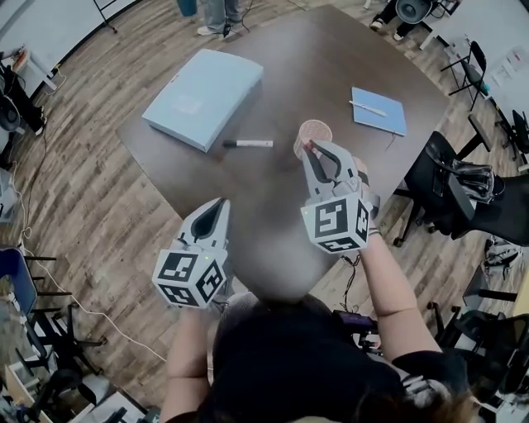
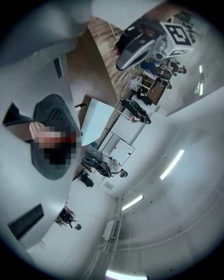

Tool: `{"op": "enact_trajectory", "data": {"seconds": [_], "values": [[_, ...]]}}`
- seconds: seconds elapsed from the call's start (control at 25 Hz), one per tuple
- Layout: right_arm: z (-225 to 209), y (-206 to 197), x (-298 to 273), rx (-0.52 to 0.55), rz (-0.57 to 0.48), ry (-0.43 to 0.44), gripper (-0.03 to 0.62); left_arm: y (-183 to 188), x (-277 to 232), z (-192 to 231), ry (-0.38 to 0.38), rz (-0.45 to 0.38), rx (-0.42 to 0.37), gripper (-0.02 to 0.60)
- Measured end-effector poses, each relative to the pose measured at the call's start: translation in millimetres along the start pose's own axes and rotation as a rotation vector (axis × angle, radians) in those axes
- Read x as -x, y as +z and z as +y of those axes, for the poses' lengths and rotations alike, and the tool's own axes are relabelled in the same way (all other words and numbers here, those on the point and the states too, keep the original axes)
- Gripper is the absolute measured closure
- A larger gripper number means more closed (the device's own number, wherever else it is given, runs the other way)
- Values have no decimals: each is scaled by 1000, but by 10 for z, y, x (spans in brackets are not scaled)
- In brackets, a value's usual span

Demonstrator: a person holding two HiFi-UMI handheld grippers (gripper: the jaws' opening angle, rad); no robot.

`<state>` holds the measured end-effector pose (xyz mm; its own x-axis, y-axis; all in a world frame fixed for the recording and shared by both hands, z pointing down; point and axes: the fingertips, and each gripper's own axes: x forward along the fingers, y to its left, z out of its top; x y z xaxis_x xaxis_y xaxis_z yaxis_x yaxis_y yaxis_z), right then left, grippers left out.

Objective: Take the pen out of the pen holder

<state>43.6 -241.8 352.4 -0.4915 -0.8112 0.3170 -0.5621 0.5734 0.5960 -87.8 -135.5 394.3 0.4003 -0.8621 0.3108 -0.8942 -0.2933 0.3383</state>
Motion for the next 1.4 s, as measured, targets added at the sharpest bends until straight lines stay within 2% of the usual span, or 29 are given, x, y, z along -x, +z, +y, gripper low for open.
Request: {"op": "enact_trajectory", "data": {"seconds": [0.2, 0.56, 1.08, 1.4], "values": [[15, 85, 231, 43, -17, -38, 531, 6, 45, -23, -22, -8, 1, 552], [97, -34, 526, 38, 7, -81, 532, -86, 101, -83, -64, 14, -7, 552], [643, -545, 515, 97, 124, 26, 532, -271, 61, -89, -82, 61, 5, 552], [934, -689, 416, 268, 154, 69, 531, -403, 72, -2, -54, 83, 24, 552]]}}
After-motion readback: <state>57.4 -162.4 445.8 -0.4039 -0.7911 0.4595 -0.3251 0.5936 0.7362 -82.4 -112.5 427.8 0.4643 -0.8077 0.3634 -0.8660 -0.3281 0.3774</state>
